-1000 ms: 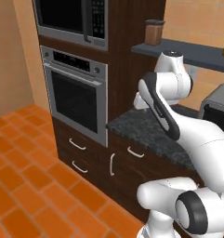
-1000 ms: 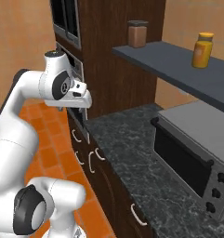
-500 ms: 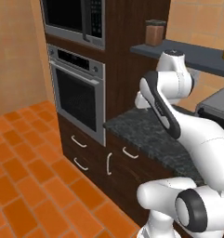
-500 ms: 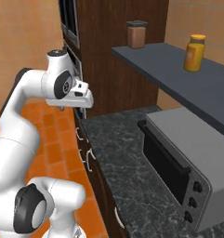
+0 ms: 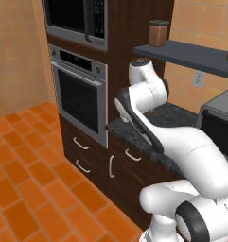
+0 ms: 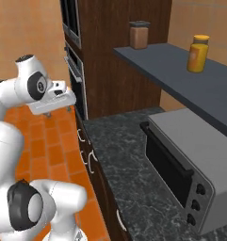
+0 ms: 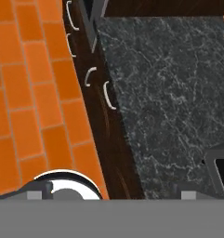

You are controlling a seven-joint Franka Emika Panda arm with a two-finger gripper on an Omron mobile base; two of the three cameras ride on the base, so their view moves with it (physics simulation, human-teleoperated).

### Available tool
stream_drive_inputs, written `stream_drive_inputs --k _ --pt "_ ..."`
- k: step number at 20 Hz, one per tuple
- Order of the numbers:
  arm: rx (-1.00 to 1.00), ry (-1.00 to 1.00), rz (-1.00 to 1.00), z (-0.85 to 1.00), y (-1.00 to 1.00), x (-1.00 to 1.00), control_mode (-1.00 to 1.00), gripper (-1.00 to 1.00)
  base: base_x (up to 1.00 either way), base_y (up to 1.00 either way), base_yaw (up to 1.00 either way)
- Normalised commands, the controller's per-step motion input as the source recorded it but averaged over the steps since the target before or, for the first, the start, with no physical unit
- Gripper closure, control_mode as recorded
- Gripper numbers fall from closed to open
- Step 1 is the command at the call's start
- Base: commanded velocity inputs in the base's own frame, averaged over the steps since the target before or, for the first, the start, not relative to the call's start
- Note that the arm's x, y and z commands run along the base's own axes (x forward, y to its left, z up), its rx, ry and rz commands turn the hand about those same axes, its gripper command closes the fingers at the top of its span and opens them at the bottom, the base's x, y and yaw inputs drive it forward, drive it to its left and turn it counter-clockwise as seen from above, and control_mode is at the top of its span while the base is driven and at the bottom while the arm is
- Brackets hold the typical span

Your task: Take a straw from the drawer in front and place it inside the glass cup on the dining counter.

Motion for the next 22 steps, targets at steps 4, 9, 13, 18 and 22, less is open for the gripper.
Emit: stream_drive_inputs --k 4,9,13,18,22 --pt "-0.51 0.00 -0.02 -0.66 0.87 0.23 -1.00 -1.00 0.00 0.00 0.00" --pt "-0.53 0.01 -0.06 -0.95 0.56 0.34 -1.00 -1.00 0.00 0.00 0.00" --pt "-0.49 0.04 -0.10 -0.99 0.40 0.41 -1.00 -1.00 0.00 0.00 0.00" --pt "-0.38 0.05 -0.15 -0.91 0.13 0.29 -1.00 -1.00 0.00 0.00 0.00" --pt "-0.28 0.01 -0.15 -0.76 -0.07 0.19 -1.00 -1.00 0.00 0.00 0.00"
